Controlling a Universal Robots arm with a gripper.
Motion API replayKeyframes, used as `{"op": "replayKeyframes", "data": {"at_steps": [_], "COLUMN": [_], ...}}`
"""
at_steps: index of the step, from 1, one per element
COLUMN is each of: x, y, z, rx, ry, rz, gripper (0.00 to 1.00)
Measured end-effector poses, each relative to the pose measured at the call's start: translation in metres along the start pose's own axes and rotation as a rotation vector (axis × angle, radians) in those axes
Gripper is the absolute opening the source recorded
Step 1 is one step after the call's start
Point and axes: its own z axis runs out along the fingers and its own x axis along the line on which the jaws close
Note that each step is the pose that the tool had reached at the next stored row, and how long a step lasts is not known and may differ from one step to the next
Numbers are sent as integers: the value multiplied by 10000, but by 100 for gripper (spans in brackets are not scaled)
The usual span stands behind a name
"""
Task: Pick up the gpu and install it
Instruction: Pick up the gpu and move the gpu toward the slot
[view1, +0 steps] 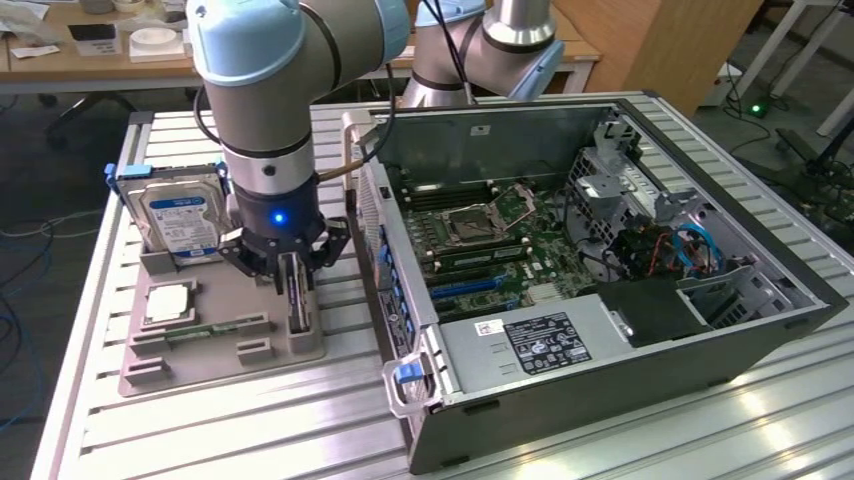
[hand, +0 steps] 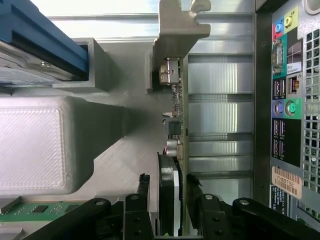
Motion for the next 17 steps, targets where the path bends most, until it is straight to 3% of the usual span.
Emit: {"op": "replayKeyframes", "data": {"at_steps": [8, 9, 17], "x": [0, 0, 0], "y": [0, 0, 0], "z": [0, 0, 0], "rx": [0, 0, 0], "ry": [1, 1, 1], "rz": [-7, -7, -6], "gripper": [41, 34, 28]}}
